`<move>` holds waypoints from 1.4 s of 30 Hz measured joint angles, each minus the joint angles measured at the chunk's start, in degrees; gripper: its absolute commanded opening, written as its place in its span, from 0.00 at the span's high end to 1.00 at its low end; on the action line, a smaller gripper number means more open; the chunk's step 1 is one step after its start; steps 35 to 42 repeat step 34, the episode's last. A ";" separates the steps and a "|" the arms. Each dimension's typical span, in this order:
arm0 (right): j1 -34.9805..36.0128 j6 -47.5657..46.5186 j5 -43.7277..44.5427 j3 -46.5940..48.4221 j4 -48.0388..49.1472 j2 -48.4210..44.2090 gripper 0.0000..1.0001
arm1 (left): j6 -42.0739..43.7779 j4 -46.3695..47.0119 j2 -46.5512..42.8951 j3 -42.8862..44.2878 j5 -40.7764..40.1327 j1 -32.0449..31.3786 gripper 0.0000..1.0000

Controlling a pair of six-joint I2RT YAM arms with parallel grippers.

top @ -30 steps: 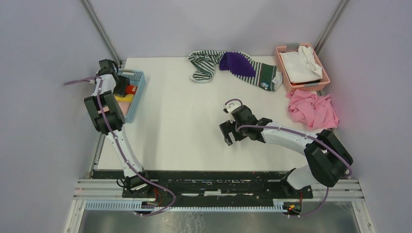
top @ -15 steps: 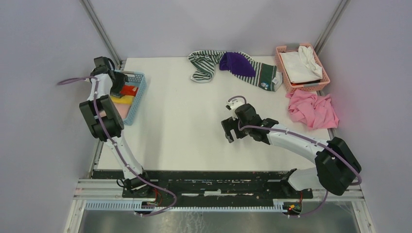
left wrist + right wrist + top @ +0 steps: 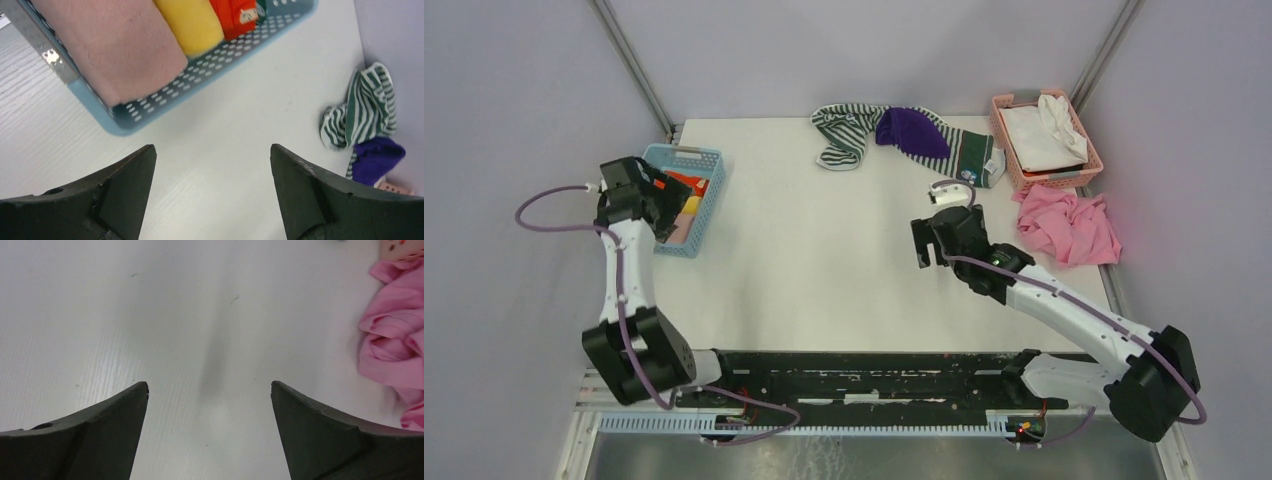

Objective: Roll the towels
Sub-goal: Reset both arms

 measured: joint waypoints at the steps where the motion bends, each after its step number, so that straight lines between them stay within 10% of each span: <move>1: -0.11 0.42 1.97 0.15 -0.96 -1.60 0.00 | 1.51 0.20 -3.78 -2.23 1.53 -0.13 0.07; 7: -0.31 1.49 11.04 2.60 -6.75 -10.67 0.00 | 6.51 2.12 -24.46 -9.49 5.92 -4.63 0.04; 15: -0.31 0.55 16.39 4.00 -11.13 -24.33 0.00 | 15.72 4.42 -33.79 -11.23 -6.78 -28.22 0.01; 42: -0.31 -1.05 20.09 2.75 -10.91 -26.84 0.00 | 21.07 6.38 -40.50 -18.64 -20.22 -31.45 0.01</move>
